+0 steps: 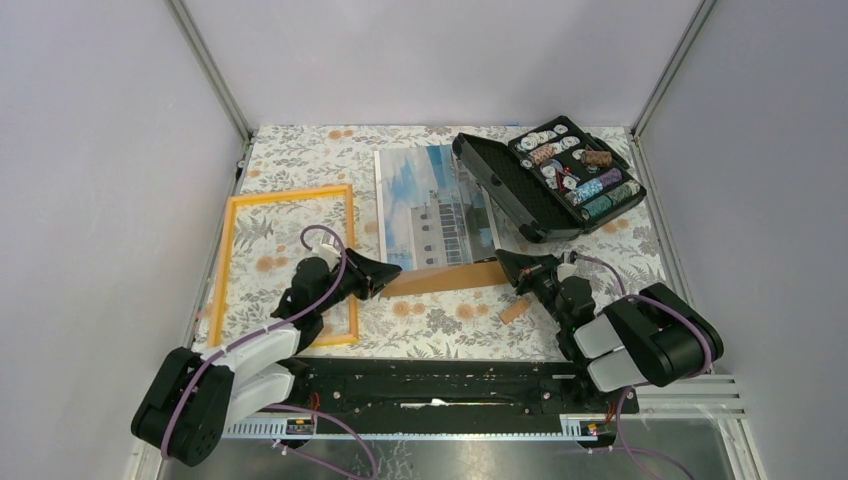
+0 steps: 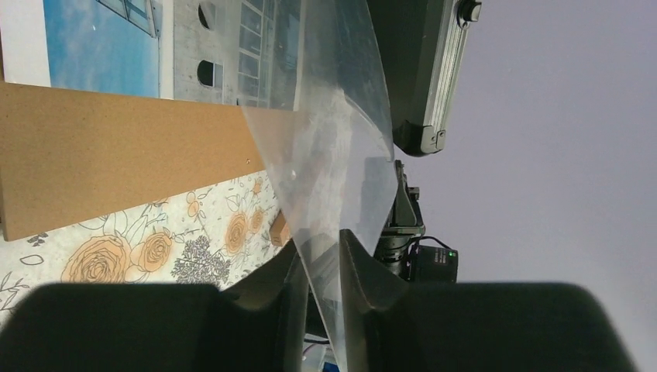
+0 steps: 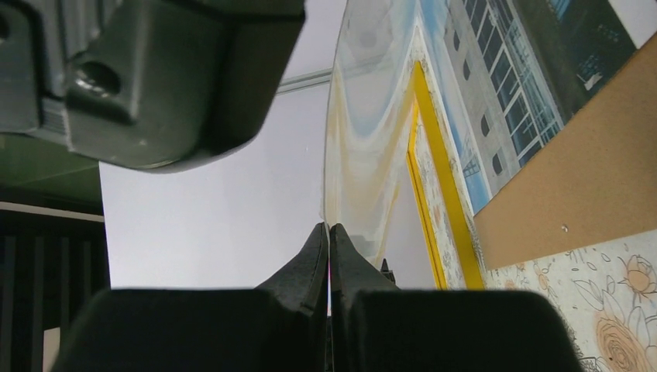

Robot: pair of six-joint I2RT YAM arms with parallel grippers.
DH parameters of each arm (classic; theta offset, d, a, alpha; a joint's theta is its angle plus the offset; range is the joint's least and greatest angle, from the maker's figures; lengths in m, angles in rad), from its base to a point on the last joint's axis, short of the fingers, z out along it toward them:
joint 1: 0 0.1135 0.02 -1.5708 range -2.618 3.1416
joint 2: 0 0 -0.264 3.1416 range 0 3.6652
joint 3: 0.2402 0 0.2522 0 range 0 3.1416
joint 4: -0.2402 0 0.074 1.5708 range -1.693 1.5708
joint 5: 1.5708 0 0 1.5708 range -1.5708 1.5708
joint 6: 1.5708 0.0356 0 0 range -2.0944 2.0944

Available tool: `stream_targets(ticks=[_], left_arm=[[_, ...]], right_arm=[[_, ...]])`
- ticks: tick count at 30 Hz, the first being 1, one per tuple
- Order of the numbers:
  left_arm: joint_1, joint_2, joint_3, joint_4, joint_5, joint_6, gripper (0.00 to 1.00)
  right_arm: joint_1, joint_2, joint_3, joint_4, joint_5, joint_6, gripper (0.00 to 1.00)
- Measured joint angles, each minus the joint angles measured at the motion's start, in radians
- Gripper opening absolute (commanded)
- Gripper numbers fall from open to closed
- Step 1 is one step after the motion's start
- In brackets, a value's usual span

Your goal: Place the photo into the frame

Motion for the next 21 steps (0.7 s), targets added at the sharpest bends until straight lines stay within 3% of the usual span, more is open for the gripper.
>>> stream_targets(ticks=[3,8,12,16,19,21], left_arm=[[0.0,-0.007,0.003,-0.014,0.0,0.018,0.09],[-0.001,-0.045,0.109,-0.214,-0.016,0.131,0.01],[0.003,-0.1,0.253,-0.425,-0.053,0.282,0.0],[0.027,-0.122,0.376,-0.603,-0.085,0.432,0.0],[0.068,-0.12,0.437,-0.731,-0.093,0.526,0.0],[0.088,-0.116,0.464,-0.8,-0.095,0.569,0.0]], right_arm=[[0.0,-0.021,0.0,-0.001,0.0,-0.016,0.14],[0.0,-0.078,0.0,-0.005,-0.009,-0.07,0.49],[0.0,-0.176,0.0,-0.1,-0.062,-0.142,0.74],[0.001,-0.372,0.001,-0.346,-0.137,-0.262,0.89],[0.002,-0.593,0.018,-0.674,-0.159,-0.394,0.99],[0.003,-0.751,0.05,-0.912,-0.15,-0.493,1.0]])
